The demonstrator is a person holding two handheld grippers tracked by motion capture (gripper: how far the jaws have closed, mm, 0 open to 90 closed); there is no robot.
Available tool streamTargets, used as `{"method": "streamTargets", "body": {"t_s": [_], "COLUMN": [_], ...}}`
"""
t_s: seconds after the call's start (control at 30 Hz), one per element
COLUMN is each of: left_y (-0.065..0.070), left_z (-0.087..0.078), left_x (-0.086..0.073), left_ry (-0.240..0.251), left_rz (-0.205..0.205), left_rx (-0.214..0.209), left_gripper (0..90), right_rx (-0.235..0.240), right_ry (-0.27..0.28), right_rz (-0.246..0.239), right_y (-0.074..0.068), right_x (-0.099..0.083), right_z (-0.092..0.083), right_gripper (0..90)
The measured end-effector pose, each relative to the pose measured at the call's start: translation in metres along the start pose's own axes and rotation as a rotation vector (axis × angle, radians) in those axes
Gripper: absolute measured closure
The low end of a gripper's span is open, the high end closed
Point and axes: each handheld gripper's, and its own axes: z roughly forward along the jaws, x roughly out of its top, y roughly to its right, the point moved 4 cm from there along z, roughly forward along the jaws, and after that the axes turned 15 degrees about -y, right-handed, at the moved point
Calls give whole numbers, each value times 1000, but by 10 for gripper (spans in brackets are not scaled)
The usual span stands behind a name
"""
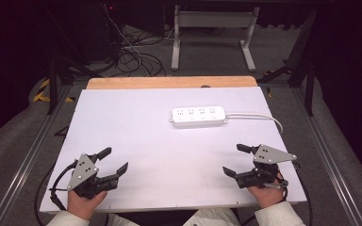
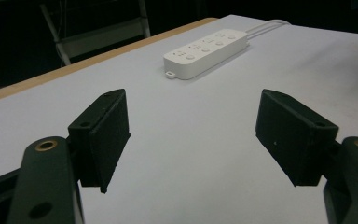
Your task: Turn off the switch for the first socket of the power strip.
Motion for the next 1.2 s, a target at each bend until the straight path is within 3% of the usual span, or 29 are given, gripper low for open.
{"method": "streamTargets", "body": {"t_s": [0.37, 0.5, 0.53, 0.67, 0.9, 1.03, 1.17, 1.2], "left_y": [0, -2, -4, -5, 0, 0, 0, 0], "left_z": [-1, -2, -3, -4, -2, -2, -3, -2], "left_x": [0, 0, 1, 1, 1, 1, 0, 0], "left_ry": [-1, 15, 29, 28, 7, 4, 4, 1], "left_rz": [15, -22, -49, -36, 19, 22, 17, 17], "left_rx": [35, 0, -15, 7, 55, 61, 63, 61], "left_gripper": [266, 263, 261, 262, 265, 265, 265, 265], "right_rx": [-3, -8, -7, -2, 2, 29, 20, 16], "right_ry": [11, 3, 2, 3, -34, -66, -76, -85], "right_rz": [-15, -21, -21, -20, -28, -14, 5, 10], "right_y": [-1, -2, -2, -3, -3, -1, 3, 5], "right_x": [2, 3, 4, 6, 11, 20, 28, 33], "right_z": [-2, -1, -1, -2, -1, -2, -3, -4], "right_gripper": [78, 80, 83, 103, 193, 269, 308, 362]}}
